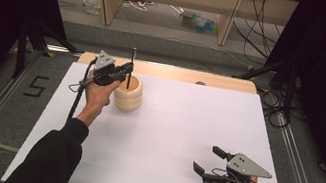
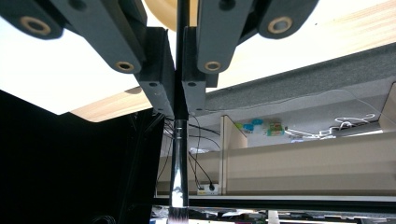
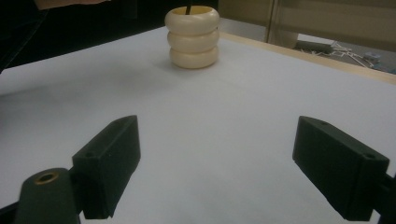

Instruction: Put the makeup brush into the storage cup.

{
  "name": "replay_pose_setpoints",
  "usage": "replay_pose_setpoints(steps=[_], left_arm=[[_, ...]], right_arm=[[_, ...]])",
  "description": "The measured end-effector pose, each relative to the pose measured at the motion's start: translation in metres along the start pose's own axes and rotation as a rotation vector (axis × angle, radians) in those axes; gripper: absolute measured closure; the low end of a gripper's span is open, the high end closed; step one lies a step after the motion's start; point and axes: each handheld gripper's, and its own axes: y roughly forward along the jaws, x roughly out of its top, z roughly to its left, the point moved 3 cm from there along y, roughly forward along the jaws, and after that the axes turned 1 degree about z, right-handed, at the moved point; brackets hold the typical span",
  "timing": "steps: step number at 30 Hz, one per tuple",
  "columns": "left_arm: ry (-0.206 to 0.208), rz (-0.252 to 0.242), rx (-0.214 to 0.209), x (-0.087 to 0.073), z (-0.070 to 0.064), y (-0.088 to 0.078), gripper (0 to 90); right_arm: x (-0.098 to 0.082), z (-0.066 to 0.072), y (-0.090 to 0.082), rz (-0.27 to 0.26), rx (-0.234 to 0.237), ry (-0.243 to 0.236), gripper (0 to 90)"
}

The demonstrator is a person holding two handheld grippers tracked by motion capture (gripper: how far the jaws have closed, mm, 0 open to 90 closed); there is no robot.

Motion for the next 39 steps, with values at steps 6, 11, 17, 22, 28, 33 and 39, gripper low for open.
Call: replay_pose_setpoints(steps=[6,11,17,22,28,33,39], left_arm=[[-0.001,0.007,0.004,-0.003,0.001,-0.001,83.4],[0.000,0.009,0.007,-0.005,0.002,0.000,83.4],[0.000,0.017,0.005,-0.007,0.000,0.002,83.4],[0.025,0.014,-0.012,-0.009,-0.001,0.005,83.4],[0.046,0.023,-0.006,-0.013,0.004,0.005,83.4],[0.049,0.032,-0.006,-0.016,0.004,0.005,83.4],[0.043,0.053,-0.005,-0.020,0.005,0.006,83.4]], right_arm=[[0.000,0.000,0.000,0.001,0.004,0.000,16.2],[0.000,0.002,0.000,0.015,0.015,0.019,16.2],[0.000,0.002,0.000,0.011,0.023,0.022,16.2],[0.000,0.002,0.000,0.011,0.023,0.022,16.2],[0.000,0.002,0.000,0.014,0.020,0.021,16.2],[0.000,0.002,0.000,0.014,0.014,0.018,16.2],[0.000,0.002,0.000,0.014,0.014,0.016,16.2]])
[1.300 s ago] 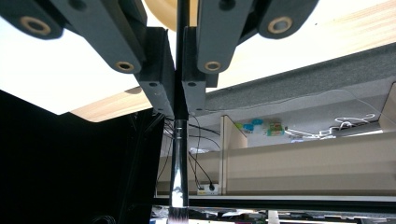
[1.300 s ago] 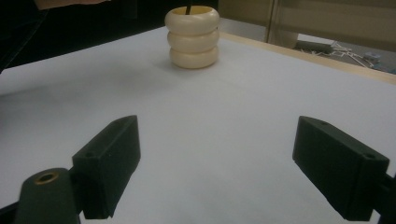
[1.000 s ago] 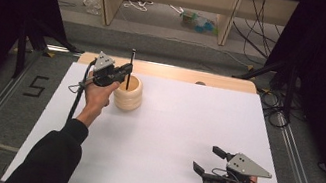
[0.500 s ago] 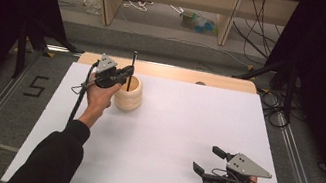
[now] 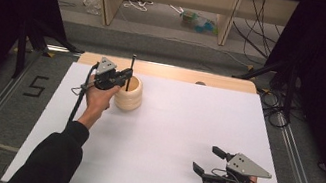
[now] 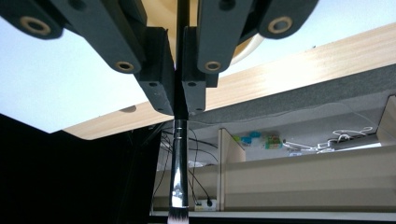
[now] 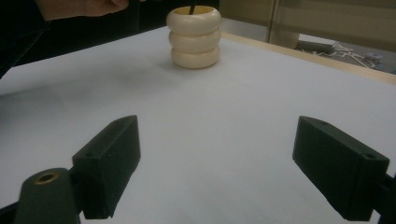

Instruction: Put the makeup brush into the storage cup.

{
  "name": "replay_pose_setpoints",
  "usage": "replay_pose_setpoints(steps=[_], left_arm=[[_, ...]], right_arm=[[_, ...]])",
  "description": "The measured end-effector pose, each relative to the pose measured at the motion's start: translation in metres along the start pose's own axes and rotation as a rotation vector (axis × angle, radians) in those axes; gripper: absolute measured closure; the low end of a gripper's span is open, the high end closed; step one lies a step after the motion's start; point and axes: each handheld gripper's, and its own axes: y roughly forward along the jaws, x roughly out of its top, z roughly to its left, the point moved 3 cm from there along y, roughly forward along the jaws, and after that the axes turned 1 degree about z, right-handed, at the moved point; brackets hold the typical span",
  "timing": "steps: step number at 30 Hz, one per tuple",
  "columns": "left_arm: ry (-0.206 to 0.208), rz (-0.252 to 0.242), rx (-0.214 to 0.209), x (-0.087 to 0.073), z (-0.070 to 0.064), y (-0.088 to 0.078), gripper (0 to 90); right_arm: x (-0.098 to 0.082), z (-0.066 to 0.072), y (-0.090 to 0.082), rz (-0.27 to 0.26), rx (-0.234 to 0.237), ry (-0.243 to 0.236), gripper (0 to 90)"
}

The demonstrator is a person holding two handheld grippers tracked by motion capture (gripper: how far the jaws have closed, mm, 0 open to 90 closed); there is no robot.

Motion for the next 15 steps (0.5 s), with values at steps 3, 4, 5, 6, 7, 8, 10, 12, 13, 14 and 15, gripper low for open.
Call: replay_pose_setpoints(steps=[3,4,5,6,7,8,10,12,13,14,15], left_arm=[[0.003,0.004,0.000,-0.0018,0.0010,0.0009,83.4],[0.010,0.007,0.000,-0.0023,0.0015,0.0009,83.4],[0.006,0.008,0.001,-0.0031,0.0013,0.0010,83.4],[0.004,0.008,-0.001,-0.0040,0.0011,0.0012,83.4],[0.013,0.012,-0.002,-0.0047,0.0015,0.0015,83.4],[0.000,0.013,0.000,-0.0057,0.0006,0.0017,83.4],[0.007,0.017,0.002,-0.0068,0.0019,0.0019,83.3],[-0.013,0.019,0.004,-0.0080,0.0009,0.0021,83.4],[-0.016,0.019,0.003,-0.0084,0.0008,0.0022,83.4],[0.000,0.021,0.002,-0.0084,0.0019,0.0022,83.3],[-0.002,0.023,0.002,-0.0088,0.0018,0.0022,83.3]], right_arm=[[0.0001,0.0001,0.0000,0.000,0.000,-0.001,16.2],[0.0001,0.0001,-0.0001,0.000,0.000,0.000,16.2],[0.0001,0.0001,-0.0001,0.000,0.000,0.000,16.2],[0.0000,0.0000,0.0000,0.000,0.000,0.001,16.2],[-0.0001,0.0001,0.0001,0.000,0.001,0.002,16.2],[0.0003,-0.0012,0.0005,-0.011,-0.006,-0.016,16.2],[0.0005,-0.0013,0.0002,-0.007,-0.005,-0.021,16.2],[0.0004,-0.0014,0.0006,-0.013,-0.007,-0.019,16.2],[0.0004,-0.0014,0.0006,-0.013,-0.007,-0.019,16.2],[0.0004,-0.0014,0.0007,-0.013,-0.007,-0.017,16.2],[0.0003,-0.0015,0.0007,-0.013,-0.007,-0.018,16.2]])
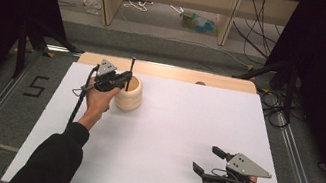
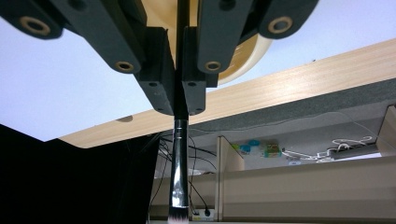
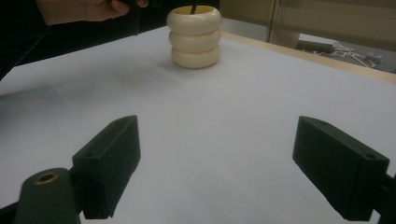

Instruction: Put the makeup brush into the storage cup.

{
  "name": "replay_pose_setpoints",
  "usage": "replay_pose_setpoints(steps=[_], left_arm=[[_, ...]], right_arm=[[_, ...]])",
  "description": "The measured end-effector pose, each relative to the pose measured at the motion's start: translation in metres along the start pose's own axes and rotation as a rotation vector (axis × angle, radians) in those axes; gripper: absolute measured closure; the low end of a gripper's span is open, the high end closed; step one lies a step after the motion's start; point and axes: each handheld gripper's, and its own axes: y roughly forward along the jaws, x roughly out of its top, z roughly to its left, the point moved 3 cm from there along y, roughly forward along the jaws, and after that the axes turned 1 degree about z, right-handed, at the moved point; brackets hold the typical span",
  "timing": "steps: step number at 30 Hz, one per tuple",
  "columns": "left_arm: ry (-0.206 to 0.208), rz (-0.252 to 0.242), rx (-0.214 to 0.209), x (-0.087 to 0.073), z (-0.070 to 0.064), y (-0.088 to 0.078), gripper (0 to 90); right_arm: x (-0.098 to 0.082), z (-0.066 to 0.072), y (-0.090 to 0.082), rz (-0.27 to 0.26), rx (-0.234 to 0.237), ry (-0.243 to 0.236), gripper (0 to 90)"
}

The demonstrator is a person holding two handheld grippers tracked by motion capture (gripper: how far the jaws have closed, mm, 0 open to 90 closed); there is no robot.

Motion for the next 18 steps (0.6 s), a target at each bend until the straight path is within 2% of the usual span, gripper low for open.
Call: replay_pose_setpoints(steps=[4,5,6,7,10,11,13,18], left_arm=[[-0.021,0.012,0.006,-0.0012,-0.0010,0.0003,81.2],[-0.003,0.013,0.015,-0.0005,0.0001,0.0004,74.3],[-0.024,0.012,0.013,-0.0006,-0.0013,0.0002,74.3],[-0.013,0.011,0.009,0.0004,-0.0011,-0.0006,72.6],[-0.005,0.011,0.007,0.0017,-0.0007,-0.0021,68.7],[-0.025,0.010,0.011,0.0019,-0.0015,-0.0026,68.7],[-0.005,0.018,0.013,0.0027,0.0010,-0.0040,65.8],[-0.004,0.032,0.008,0.0026,0.0010,-0.0057,58.1]], right_arm=[[0.0000,0.0001,0.0002,0.000,0.000,-0.001,16.2],[-0.0001,0.0000,0.0002,0.000,0.000,0.001,16.2],[-0.0001,0.0000,0.0002,0.000,0.000,0.001,16.2],[-0.0005,0.0012,-0.0010,0.019,0.007,0.018,16.2],[-0.0005,0.0012,-0.0005,0.013,0.007,0.020,16.2],[-0.0005,0.0012,-0.0005,0.013,0.007,0.020,16.2],[-0.0006,0.0011,-0.0008,0.015,0.008,0.019,16.2],[-0.0006,0.0009,-0.0012,0.021,0.008,0.021,16.2]])
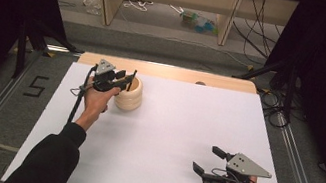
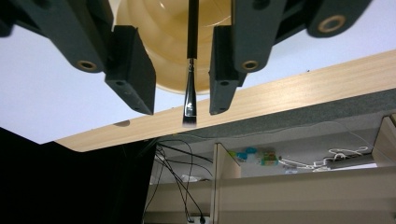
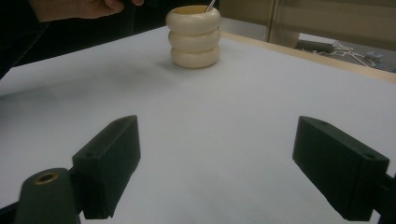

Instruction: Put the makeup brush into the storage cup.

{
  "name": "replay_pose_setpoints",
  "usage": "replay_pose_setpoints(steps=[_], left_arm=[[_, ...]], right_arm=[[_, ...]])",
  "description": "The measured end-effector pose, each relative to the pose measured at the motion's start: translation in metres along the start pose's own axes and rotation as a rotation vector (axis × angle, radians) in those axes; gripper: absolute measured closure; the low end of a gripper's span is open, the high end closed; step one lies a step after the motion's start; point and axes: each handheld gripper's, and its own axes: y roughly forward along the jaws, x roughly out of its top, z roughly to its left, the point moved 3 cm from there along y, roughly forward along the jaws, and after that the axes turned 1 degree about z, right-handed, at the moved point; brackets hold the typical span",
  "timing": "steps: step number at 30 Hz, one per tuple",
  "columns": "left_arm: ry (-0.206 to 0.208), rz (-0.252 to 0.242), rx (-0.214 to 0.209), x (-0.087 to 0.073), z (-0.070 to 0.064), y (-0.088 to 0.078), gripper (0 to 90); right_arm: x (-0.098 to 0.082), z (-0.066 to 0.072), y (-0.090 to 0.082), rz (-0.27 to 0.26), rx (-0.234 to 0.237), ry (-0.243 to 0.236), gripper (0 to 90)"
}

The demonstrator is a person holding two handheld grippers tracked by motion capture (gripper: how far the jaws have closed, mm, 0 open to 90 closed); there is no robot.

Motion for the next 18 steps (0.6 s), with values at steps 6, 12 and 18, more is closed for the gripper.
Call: replay_pose_setpoints(steps=[6,12,18], left_arm=[[-0.018,0.002,-0.024,0.002,-0.009,-0.004,52.3],[-0.022,0.013,-0.033,0.002,-0.015,-0.006,40.4],[-0.021,0.028,-0.074,0.002,-0.024,-0.011,36.5]], right_arm=[[0.000,0.000,0.000,0.006,-0.002,0.000,16.2],[0.000,0.000,0.000,-0.004,-0.003,-0.001,16.2],[0.000,0.000,0.000,-0.004,-0.003,-0.001,16.2]])
